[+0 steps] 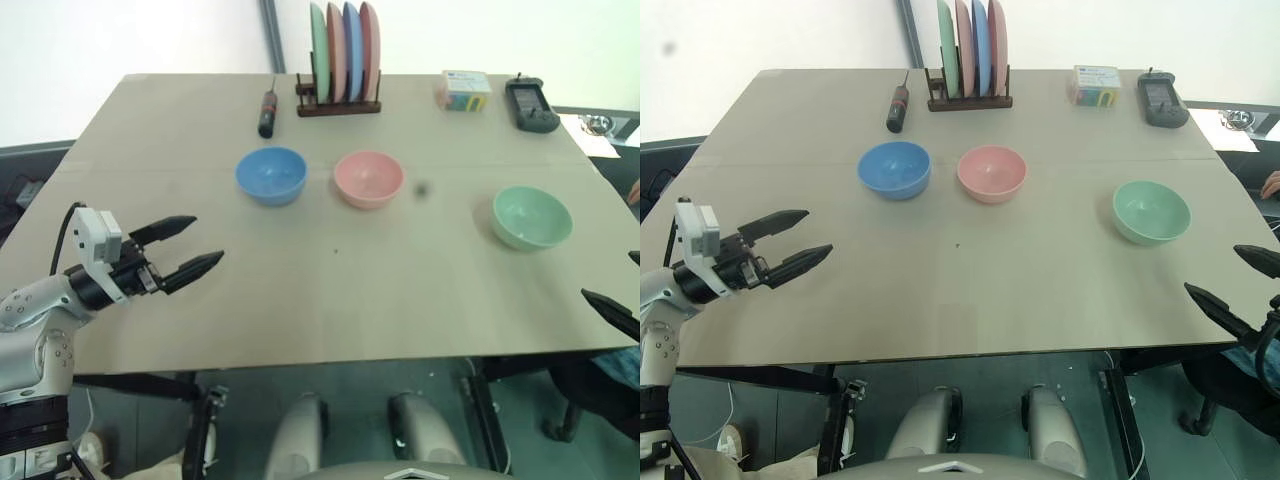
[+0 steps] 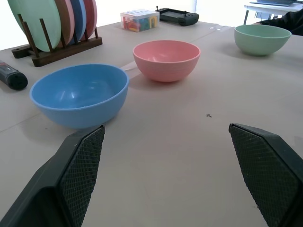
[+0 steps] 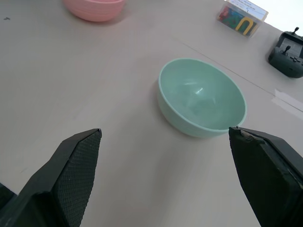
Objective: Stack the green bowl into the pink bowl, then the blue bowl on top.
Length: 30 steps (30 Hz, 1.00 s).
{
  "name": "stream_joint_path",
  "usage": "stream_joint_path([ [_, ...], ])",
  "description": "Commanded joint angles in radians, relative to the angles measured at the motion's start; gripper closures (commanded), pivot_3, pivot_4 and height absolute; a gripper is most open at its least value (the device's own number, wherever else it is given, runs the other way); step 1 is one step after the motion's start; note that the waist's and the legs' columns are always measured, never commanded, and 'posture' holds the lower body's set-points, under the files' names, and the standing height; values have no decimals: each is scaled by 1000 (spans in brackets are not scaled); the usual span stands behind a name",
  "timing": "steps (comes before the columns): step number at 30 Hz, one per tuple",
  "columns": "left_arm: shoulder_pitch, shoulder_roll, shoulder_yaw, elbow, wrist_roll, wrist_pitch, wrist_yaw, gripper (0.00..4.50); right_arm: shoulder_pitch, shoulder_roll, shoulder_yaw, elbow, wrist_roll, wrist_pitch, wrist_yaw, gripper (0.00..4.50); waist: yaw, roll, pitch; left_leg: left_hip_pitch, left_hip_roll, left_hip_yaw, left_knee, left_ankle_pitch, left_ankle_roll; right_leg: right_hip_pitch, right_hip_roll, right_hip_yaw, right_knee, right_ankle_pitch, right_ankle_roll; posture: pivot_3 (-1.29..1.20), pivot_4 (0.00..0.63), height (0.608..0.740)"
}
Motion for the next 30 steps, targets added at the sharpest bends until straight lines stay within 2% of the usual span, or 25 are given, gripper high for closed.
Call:
stream_joint_path([
  [1,-25,0,11,-41,-12,7,15,41,-24,-25,-21,-32,5,5,-4,0,0,0,0,0,0,0,0,0,0,0,0,0,0,0,0,0,150,740],
  [5,-51,-22,-3,-65,-14,35,54,41,-93,-49,56,-35,-17,2,-13,0,-2,0,0,0,0,0,1,0,0,1,0,0,0,0,0,0,150,740],
  [9,-62,-50,-11,-107,-27,69,82,41,-200,-49,172,-42,-71,12,-92,0,-3,0,0,0,0,0,1,0,0,1,1,0,0,0,0,0,150,740],
  [11,-69,-72,-15,-130,-47,95,97,41,-288,-55,274,-49,-64,46,-118,0,-6,0,0,0,0,0,1,0,0,1,1,0,0,0,0,0,150,740],
  [13,-77,-99,-19,-150,-65,108,109,41,-402,-99,443,-52,-169,57,-147,0,-7,0,0,0,0,0,1,0,0,1,1,1,0,0,0,0,150,740],
  [14,-81,-117,-24,-166,-75,109,119,41,-499,-84,551,-33,-215,60,-164,0,-7,0,0,0,0,0,1,0,0,0,1,1,1,0,0,0,150,740],
  [15,-80,-133,-29,-194,-98,119,126,41,-649,-35,705,33,-291,52,-153,0,-14,-1,0,0,0,-1,1,0,0,0,1,1,1,1,0,0,150,740],
  [17,-74,-150,-31,-230,-120,132,128,41,-847,50,896,146,-378,39,-136,0,-30,-2,1,2,2,3,3,0,0,0,2,2,2,2,-1,0,150,740],
  [19,-50,-157,-19,-264,-138,143,124,41,-1004,151,1032,303,-474,-9,-134,0,-34,-3,1,2,2,2,4,0,0,0,4,2,2,4,-2,0,150,740],
  [21,-4,-156,9,-311,-176,150,104,41,-1175,296,1150,527,-569,-94,-162,0,-42,-2,1,2,3,1,4,0,0,0,5,2,4,6,-5,0,150,740],
  [23,29,-157,37,-336,-199,148,96,41,-1281,385,1217,704,-640,-190,-169,0,-35,-3,2,-1,3,1,3,0,0,-4,5,2,7,7,-5,0,150,740],
  [26,85,-162,76,-390,-228,154,115,41,-1401,494,1251,956,-693,-304,-189,0,-15,-3,2,-5,2,-1,1,0,0,-8,5,1,8,8,-3,0,150,740],
  [30,167,-175,122,-467,-248,152,150,41,-1495,567,1277,1204,-760,-440,-205,0,-11,-2,2,-6,0,0,0,0,0,-9,1,0,5,8,-2,0,150,740],
])
